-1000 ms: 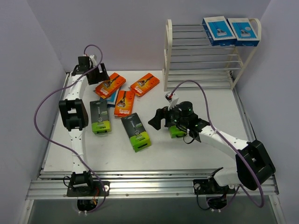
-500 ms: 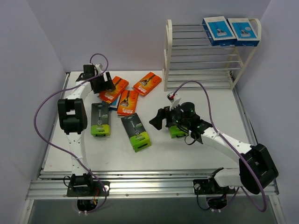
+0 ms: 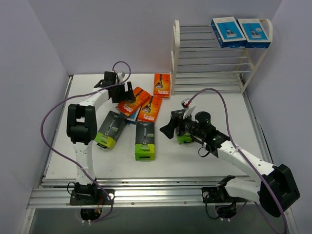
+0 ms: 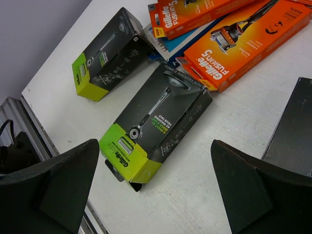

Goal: Place and organize the shaving razors onto the shelf

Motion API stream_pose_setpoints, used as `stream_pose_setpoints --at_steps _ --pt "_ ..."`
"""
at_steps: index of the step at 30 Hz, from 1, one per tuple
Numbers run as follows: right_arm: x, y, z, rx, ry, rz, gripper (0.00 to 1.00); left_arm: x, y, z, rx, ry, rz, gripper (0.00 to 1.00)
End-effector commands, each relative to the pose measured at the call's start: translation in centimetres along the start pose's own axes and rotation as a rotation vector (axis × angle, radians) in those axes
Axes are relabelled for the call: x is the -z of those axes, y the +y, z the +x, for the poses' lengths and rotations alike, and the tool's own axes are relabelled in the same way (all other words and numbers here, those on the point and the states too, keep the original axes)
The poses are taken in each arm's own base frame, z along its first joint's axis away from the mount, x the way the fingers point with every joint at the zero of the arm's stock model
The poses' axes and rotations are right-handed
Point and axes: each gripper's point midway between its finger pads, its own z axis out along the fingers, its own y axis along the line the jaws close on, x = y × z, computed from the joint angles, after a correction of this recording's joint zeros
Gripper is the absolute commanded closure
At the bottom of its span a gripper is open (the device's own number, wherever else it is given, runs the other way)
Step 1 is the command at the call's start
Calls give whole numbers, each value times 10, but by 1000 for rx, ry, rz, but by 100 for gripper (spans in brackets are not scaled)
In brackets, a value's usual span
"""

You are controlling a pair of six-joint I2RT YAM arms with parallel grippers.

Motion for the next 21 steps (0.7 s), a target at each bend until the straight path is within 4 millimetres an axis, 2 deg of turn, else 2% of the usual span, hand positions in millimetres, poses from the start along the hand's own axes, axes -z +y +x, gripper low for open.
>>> stream_pose_setpoints --at_steps 1,3,10,11,13,15,19,21 --pt "5 0 -5 -24 -27 15 7 21 -16 8 23 15 26 5" --pt "5 -3 -4 -38 -28 32 8 29 -22 8 24 9 36 5" --pt "-1 -8 2 -119 -31 61 16 46 -35 32 58 61 75 5" --pt "-3 -5 4 -130 -28 55 19 47 -34 40 66 82 77 5" --pt "-9 -4 6 -138 -22 65 21 55 -39 43 77 89 99 5" --pt "-16 8 7 -129 -13 51 23 59 -42 51 84 100 114 5" --pt "-32 17 11 -172 -5 51 25 70 -48 57 92 115 133 5" --pt "-38 24 6 -209 -31 41 26 78 -49 57 81 106 133 5"
